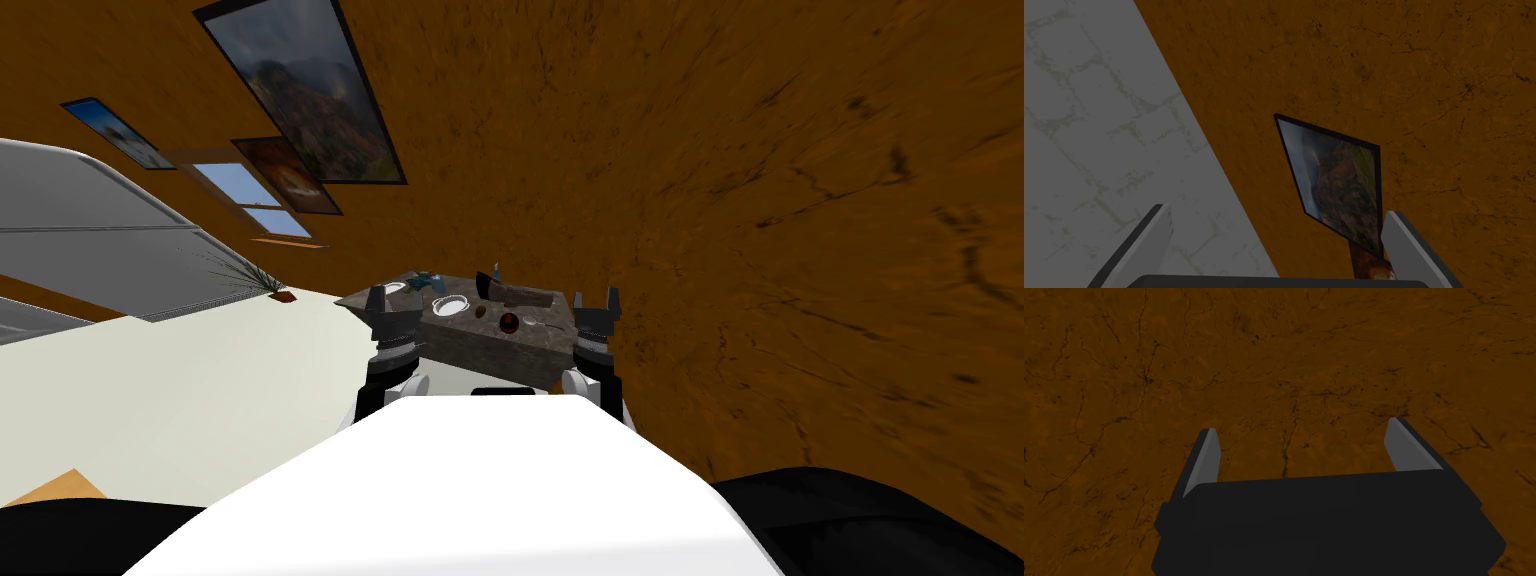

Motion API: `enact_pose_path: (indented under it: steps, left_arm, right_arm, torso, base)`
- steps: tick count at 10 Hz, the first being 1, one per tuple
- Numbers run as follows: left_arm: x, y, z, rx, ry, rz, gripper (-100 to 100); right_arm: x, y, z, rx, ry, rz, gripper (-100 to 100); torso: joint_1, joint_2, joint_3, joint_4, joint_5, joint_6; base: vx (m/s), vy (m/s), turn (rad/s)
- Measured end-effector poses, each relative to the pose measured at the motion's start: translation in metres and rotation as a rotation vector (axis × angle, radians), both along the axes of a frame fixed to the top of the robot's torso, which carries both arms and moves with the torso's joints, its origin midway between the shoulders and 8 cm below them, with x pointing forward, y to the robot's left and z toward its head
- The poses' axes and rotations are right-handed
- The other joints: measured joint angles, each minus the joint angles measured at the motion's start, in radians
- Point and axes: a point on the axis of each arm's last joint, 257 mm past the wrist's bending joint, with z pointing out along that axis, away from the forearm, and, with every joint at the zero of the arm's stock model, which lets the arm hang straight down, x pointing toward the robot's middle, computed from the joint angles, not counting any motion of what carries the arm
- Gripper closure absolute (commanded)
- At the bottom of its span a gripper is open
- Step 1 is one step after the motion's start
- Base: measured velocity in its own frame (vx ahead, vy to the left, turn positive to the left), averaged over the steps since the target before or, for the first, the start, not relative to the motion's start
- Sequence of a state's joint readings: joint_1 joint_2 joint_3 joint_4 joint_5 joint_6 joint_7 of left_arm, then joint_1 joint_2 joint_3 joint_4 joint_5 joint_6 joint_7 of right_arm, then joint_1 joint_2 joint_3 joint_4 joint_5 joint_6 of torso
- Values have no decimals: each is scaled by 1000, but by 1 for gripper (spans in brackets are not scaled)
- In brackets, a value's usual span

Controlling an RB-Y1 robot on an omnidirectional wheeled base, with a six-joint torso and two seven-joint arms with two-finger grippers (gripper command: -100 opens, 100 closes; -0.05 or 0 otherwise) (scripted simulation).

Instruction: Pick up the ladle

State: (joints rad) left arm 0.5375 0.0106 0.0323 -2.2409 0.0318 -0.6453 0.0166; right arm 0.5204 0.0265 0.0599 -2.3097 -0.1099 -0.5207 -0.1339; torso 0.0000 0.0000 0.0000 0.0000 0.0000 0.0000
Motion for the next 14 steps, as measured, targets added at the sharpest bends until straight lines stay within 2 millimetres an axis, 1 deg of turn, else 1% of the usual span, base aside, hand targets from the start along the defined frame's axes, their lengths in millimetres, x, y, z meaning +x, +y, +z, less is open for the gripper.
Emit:
enact_pose_path:
  steps: [3, 6, 8, 10, 12, 13, 14]
  left_arm:
    - [0, 0, 0, 0, 0, 0, 0]
    - [0, 0, 0, 0, 0, 0, 0]
    - [0, 0, 0, 0, 0, 0, 0]
    - [0, 0, 0, 0, 0, 0, 0]
    - [0, 0, 0, 0, 0, 0, 0]
    - [0, 0, 0, 0, 0, 0, 0]
    - [0, 0, 0, 0, 0, 0, 0]
  right_arm:
    - [-2, 7, -7, -88, 22, 15, -100]
    - [-6, 14, -20, -221, 59, 22, -100]
    - [-12, 20, -35, -331, 93, 25, -100]
    - [-13, 25, -56, -447, 136, 30, -100]
    - [-16, 28, -70, -528, 164, 34, -100]
    - [-19, 30, -83, -583, 190, 40, -100]
    - [-20, 32, -90, -618, 199, 43, -100]
  torso:
    - [4, 6, 3, 1, 1, 0]
    - [7, 8, 5, 2, 2, 0]
    - [7, 8, 5, 2, 1, 0]
    - [8, 8, 5, 2, 2, 0]
    - [5, 4, 3, 1, 1, 0]
    - [5, 3, 2, 1, 1, 0]
    - [4, 2, 1, 1, 1, 0]
  base:
    - [-88, 67, 41]
    - [-111, 99, 77]
    - [-113, 117, 127]
    - [-93, 106, 92]
    - [-36, 87, 139]
    - [-22, 64, 58]
    - [-26, 84, 114]
